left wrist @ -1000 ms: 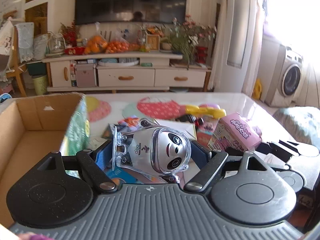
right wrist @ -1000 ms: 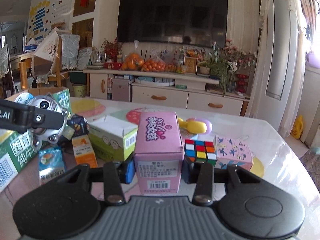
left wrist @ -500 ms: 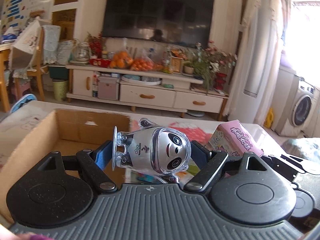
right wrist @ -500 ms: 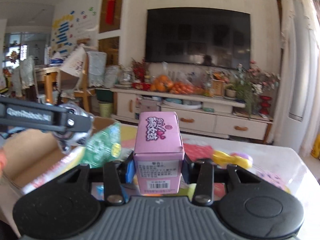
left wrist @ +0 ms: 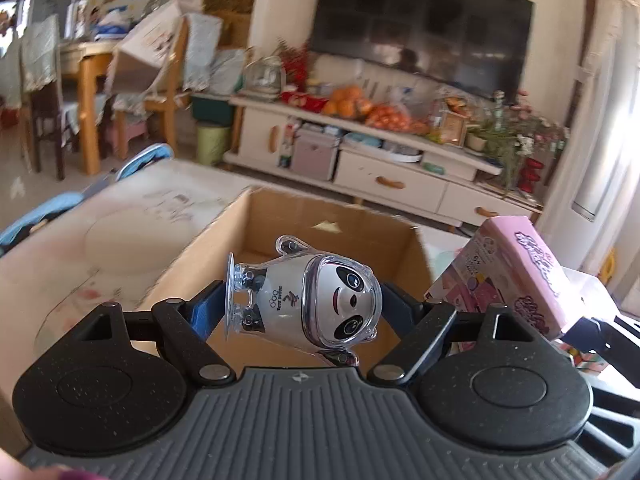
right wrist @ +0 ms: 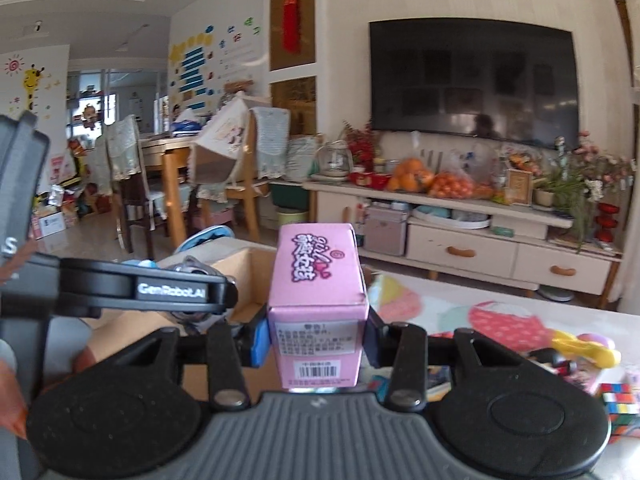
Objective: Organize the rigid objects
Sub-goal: 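Carry both held objects over the cardboard box and open both tools to drop them, then move right tool to the Rubik's cube while left tool approaches the blue medicine box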
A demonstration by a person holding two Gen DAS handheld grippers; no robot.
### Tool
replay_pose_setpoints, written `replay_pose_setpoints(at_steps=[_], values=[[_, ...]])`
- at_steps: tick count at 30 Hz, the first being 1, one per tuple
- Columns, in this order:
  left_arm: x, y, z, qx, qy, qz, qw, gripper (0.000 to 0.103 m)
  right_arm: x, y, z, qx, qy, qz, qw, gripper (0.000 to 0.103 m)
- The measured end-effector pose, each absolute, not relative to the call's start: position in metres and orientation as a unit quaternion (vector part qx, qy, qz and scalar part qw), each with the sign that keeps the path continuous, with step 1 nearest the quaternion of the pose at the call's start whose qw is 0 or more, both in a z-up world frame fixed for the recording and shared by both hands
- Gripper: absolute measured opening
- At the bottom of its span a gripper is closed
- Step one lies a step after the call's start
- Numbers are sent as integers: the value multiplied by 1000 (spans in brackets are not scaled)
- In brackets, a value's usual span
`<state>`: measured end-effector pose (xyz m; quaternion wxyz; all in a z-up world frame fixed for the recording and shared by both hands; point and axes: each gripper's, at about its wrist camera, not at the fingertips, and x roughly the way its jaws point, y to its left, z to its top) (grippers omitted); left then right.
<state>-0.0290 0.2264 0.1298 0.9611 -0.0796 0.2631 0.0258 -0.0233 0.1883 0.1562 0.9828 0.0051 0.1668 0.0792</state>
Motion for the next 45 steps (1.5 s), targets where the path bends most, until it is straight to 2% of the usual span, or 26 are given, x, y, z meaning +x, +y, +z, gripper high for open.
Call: replay_pose_setpoints(at_steps=[17,19,21,25,27,29,40,45], values=[[-25,233,127,-95,317,80,940,101,-16,241,138,-8,223,128,966,45],[-25,233,129,-90,308,82,944,103,-19,241,137,-10,222,130,966,51],[-28,231,132,-80,294,85,949,103,-24,237,138,-10,213,124,969,63],[-29,228,130,-81,275,67,956,103,-35,225,141,-14,188,94,977,71],[-32,224,128,-90,266,51,958,103,-40,215,143,-14,176,70,982,81],[-35,220,127,-89,251,48,963,103,-44,205,143,-11,165,41,985,86],[-39,201,116,-11,197,58,979,103,-54,148,117,27,189,-56,980,91],[-35,207,119,-12,200,81,976,103,-56,133,104,30,200,-68,977,93]])
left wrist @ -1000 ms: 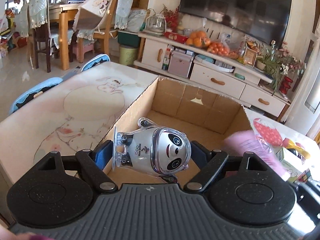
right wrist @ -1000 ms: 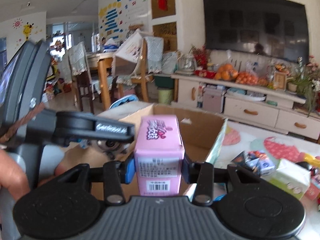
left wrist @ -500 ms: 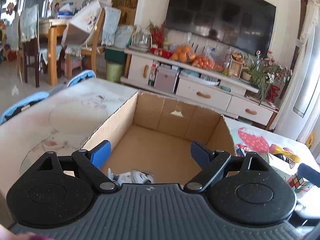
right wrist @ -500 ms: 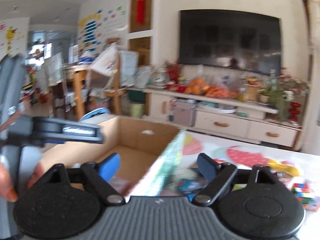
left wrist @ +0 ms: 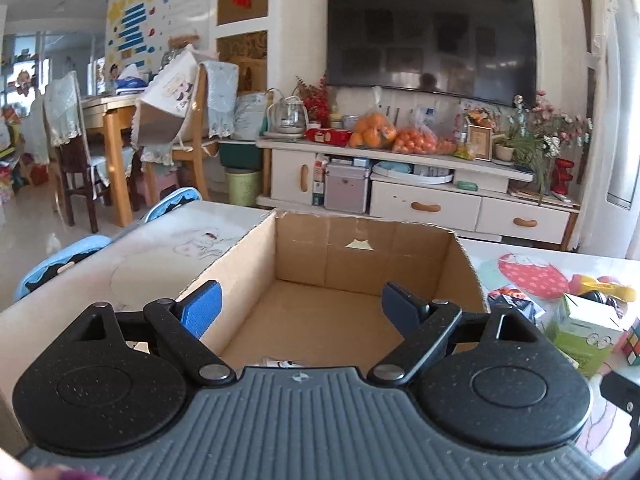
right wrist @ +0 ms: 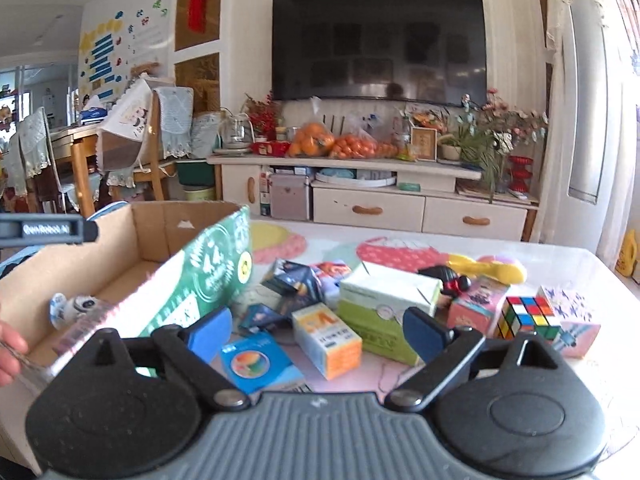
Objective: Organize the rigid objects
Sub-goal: 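Move right tool to the Rubik's cube while left tool approaches the blue medicine box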
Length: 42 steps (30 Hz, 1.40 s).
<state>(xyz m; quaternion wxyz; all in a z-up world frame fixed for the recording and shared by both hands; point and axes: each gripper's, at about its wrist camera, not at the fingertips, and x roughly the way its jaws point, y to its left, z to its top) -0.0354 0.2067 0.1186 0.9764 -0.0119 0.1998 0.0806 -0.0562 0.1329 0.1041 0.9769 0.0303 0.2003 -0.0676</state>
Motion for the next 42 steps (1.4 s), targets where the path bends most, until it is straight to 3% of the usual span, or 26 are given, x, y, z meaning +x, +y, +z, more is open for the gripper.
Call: replay_pose_setpoints(at_steps=[11,25,42], values=[[-35,203,123,9,203,118,972,103,-60,101,89,41,211,-93,972,93],[-56,168,148,-37,155,53,986,103,-67,57,79,26,209,-148,966,99],[-85,82,108,-18,282,-55,958,103,-67,-25,65,62,236,-217,945,102]])
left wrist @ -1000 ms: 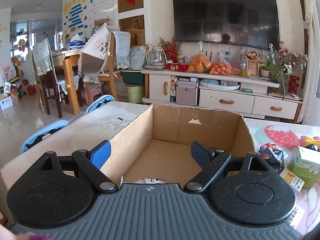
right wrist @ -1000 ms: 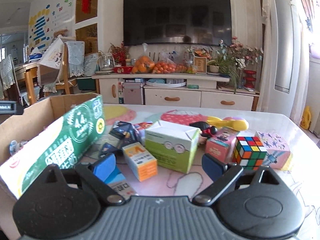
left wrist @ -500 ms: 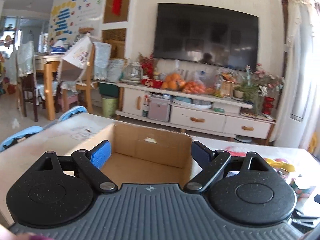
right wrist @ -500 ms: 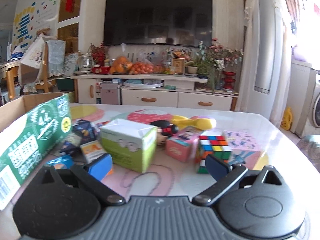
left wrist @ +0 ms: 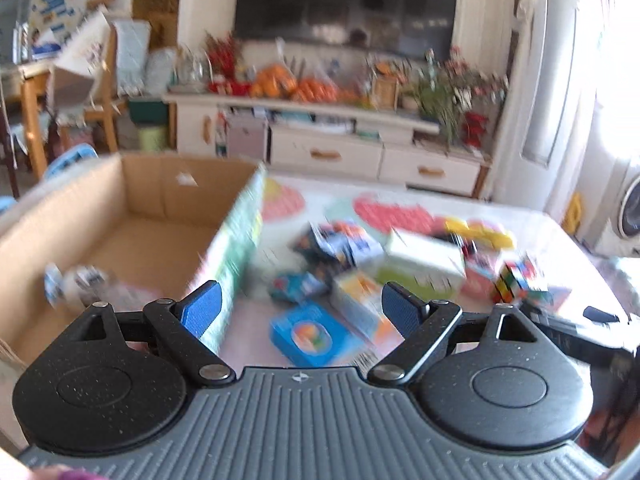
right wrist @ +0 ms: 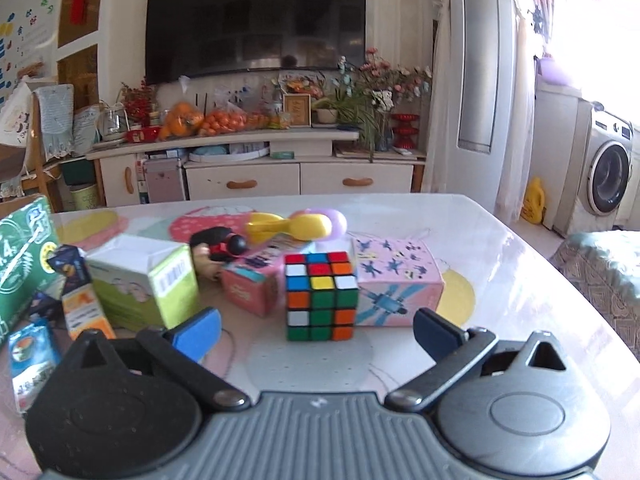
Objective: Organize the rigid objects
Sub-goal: 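Move right tool to the Rubik's cube while left tool approaches the blue medicine box, then close right tool on the Rubik's cube while left tool grasps the blue medicine box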
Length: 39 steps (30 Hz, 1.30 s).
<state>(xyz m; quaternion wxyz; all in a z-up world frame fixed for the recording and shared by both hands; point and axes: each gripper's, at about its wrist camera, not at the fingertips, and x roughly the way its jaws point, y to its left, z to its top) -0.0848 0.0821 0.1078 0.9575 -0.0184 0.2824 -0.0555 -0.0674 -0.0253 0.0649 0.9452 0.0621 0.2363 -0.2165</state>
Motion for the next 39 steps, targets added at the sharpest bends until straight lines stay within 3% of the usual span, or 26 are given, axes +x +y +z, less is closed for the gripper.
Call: replay_pose_setpoints(at_steps=[14,18,27,35,39], values=[[-55,64,59,-44,380,-9,924,103,-45,-43,53,48,264,-172,948,101],[-45,59,52,-43,392,-2,919,103,-39,-52,53,62,262,-159,950,89],[-28,56,48,-58,392,10,918,103,-21,-58,50,66,270,-142,950,75],[-35,59,52,-82,404,11,911,103,-14,-51,50,61,272,-120,953,63],[-28,55,48,-81,413,4,907,103,-9,-50,48,56,276,-120,952,64]])
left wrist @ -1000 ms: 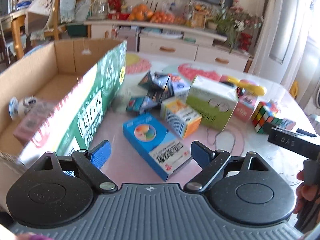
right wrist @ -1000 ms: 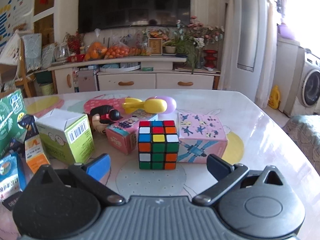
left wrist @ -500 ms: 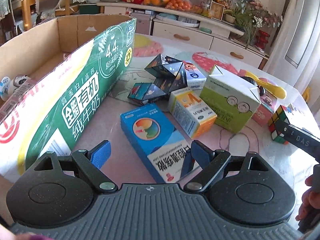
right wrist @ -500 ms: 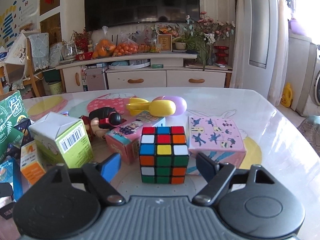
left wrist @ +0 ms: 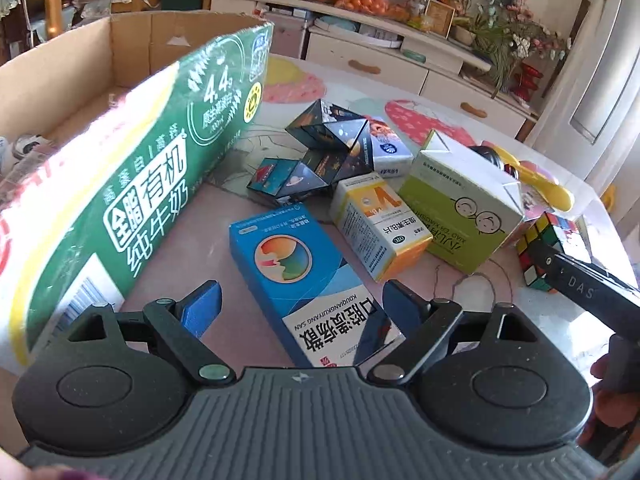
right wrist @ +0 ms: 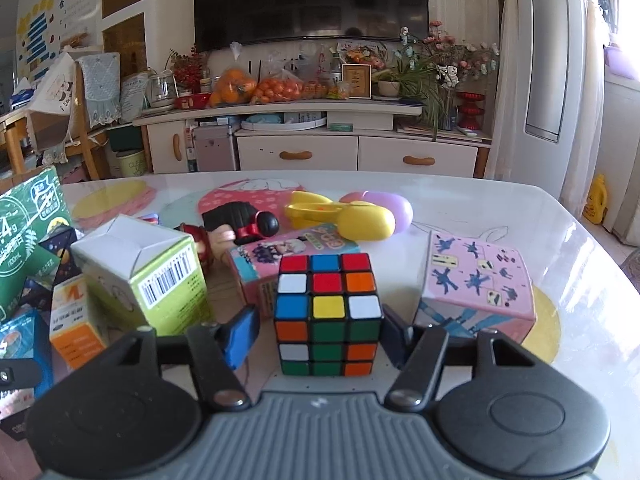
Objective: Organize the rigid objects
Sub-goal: 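Close right tool on the Rubik's cube while left tool grasps the blue medicine box, then lift both held objects into the cardboard box and open both tools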
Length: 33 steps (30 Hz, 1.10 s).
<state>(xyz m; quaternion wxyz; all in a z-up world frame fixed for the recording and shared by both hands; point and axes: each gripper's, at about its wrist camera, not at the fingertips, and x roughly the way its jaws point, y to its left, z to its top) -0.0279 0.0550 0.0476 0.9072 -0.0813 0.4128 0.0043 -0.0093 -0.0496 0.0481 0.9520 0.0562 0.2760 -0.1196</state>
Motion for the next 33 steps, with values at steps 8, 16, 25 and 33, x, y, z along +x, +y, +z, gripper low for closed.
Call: replay_pose_setpoints(at_steps=[8,16,25,33], values=[[-16,50,42,-65,415,19,907,103,-3,-50,48,58,273,-130,951,78],[-14,40,43,-32,411,6,911,86,5,-53,47,66,279,-135,949,82],[-13,35,42,2,406,-23,913,64,9,-59,44,85,281,-138,946,79],[-8,42,40,12,408,-54,911,63,12,-57,41,82,282,-138,946,52]])
